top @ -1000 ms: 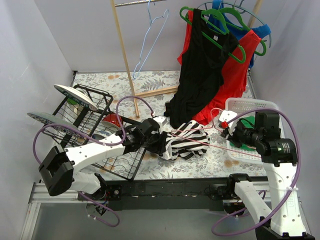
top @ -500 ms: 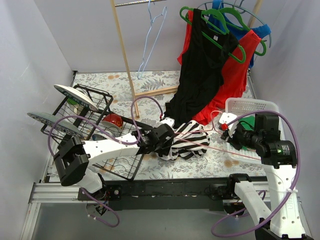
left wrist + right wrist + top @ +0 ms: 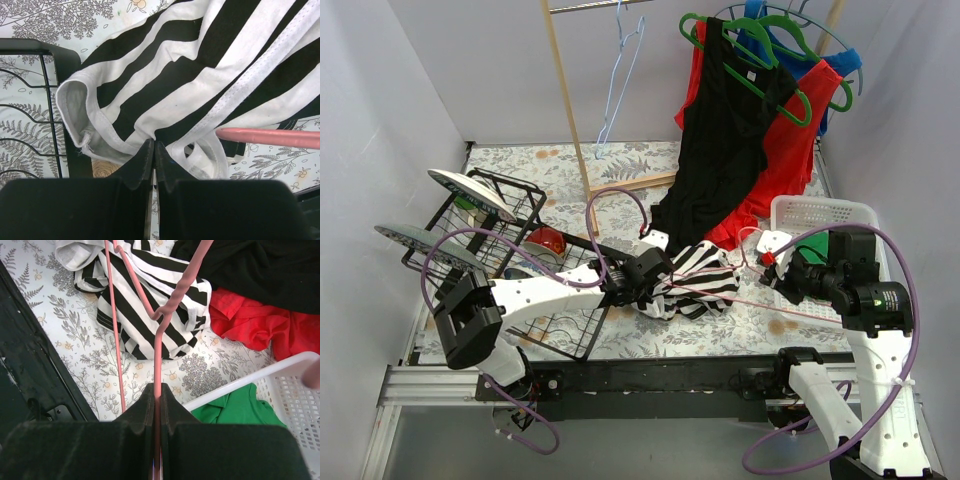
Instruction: Place the tank top on the hanger
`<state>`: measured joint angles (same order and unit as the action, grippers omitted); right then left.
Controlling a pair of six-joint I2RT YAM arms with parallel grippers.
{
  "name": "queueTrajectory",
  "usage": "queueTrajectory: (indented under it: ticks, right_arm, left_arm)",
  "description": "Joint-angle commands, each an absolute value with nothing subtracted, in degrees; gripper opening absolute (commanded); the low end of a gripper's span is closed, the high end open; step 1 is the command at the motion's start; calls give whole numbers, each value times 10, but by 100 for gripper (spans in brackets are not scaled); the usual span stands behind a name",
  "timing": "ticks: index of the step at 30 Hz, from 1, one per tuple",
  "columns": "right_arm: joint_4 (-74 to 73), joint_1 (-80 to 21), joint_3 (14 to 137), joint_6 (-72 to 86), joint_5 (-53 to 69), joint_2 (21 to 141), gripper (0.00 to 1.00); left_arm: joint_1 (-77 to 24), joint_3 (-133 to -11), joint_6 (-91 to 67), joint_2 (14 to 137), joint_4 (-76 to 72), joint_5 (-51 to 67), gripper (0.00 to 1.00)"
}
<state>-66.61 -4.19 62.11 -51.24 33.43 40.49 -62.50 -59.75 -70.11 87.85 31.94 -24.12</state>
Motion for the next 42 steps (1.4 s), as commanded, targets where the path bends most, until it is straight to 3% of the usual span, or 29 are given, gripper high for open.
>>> queueTrajectory:
  ticks: [1,29,42]
  right_arm:
    - [-682,-40,633,-531,366,407,1]
    - [-576,-41,536,-570,477,510,1]
    - [-508,-40,521,-553,566,524,1]
  left_arm:
    - [-628,-614,-693,848,321,-264,0]
    - [-597,-640,-714,731,278,-153,0]
    - [-534,-664,-705,708,221,-11,0]
